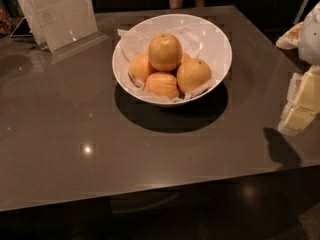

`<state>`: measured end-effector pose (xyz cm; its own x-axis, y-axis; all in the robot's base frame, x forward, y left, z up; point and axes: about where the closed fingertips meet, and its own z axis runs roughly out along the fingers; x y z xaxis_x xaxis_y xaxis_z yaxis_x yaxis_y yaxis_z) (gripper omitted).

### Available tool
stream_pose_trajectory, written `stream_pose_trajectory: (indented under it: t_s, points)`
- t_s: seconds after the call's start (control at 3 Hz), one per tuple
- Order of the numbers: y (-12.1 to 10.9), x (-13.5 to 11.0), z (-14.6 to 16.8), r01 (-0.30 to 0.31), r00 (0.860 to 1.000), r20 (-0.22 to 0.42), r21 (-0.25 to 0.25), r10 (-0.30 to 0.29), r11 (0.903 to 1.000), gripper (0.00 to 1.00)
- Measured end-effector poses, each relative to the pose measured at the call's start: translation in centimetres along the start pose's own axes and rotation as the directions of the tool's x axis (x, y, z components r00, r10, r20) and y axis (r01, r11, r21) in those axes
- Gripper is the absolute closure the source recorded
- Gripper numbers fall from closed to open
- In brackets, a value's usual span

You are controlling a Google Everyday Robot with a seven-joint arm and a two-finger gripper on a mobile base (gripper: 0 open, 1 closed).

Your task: Pick orange from white bowl

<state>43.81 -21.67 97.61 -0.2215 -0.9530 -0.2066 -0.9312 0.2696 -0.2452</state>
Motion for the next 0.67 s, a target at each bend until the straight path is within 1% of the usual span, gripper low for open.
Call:
stream_pose_trajectory:
  t_s: [0.67]
  points:
    - [-0.08, -0.33, -0.15, 0.009, 1.000, 0.009, 0.007, -0.009, 0.9999, 0.00]
